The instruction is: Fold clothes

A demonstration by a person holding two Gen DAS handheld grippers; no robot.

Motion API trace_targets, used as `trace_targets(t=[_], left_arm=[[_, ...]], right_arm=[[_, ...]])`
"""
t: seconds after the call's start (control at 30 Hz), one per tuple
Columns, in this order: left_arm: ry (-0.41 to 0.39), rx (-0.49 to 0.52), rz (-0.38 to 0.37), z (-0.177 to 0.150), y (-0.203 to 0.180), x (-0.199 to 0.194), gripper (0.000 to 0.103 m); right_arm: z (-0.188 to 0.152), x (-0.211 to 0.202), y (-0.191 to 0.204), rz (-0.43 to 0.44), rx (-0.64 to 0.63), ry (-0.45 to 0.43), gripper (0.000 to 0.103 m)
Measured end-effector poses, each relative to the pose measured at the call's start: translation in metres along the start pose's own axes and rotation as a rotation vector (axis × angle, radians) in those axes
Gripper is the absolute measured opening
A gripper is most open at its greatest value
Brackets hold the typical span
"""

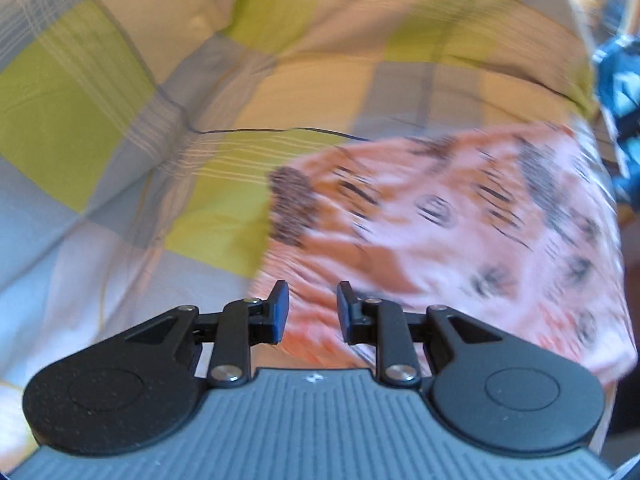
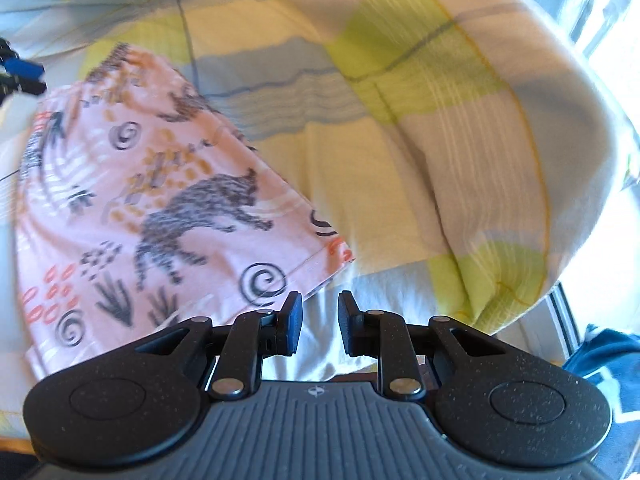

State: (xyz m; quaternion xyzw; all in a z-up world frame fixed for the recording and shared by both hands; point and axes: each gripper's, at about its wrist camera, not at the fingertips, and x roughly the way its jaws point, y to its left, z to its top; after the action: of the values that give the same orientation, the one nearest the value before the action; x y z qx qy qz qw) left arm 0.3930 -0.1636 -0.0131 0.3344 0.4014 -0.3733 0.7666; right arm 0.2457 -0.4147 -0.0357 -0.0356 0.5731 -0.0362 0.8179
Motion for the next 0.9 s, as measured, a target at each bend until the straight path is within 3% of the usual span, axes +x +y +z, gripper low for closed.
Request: trace_targets(t=[0.2,0.33,0.5,0.73,0.9], left_arm=[[-0.098,0.153,-0.032,-0.055,-0.065,-0.033,0.029],[-0.148,0.118,-0.03,-0.085,-0.097,-0.034,0.03],[-0.217,0.025,0.044,-0.105,-0.12,-0.026,0.034],[-0.348,0.011,0.191,-0.125,-0.15,-0.021,0.038],[-0.367,0.053,0.245,-0.136,-0.19,-0.037,0.038]], right_arm=[[-0.017,-0.038,0.031,-0.039,-0.123,-0.077,0.026],[-0.026,-0.036,0.055,-0.022,-0.23,-0.126,0.028],[-0.041,-0.013,0.071,0.03,-0.316,-0.249,0.028],[-0.069,0.034,0.089,0.105,-0.439,-0.471,0.028],[-0.093,0.02,0.099,0.07,-0.537,-0.591,0.028]])
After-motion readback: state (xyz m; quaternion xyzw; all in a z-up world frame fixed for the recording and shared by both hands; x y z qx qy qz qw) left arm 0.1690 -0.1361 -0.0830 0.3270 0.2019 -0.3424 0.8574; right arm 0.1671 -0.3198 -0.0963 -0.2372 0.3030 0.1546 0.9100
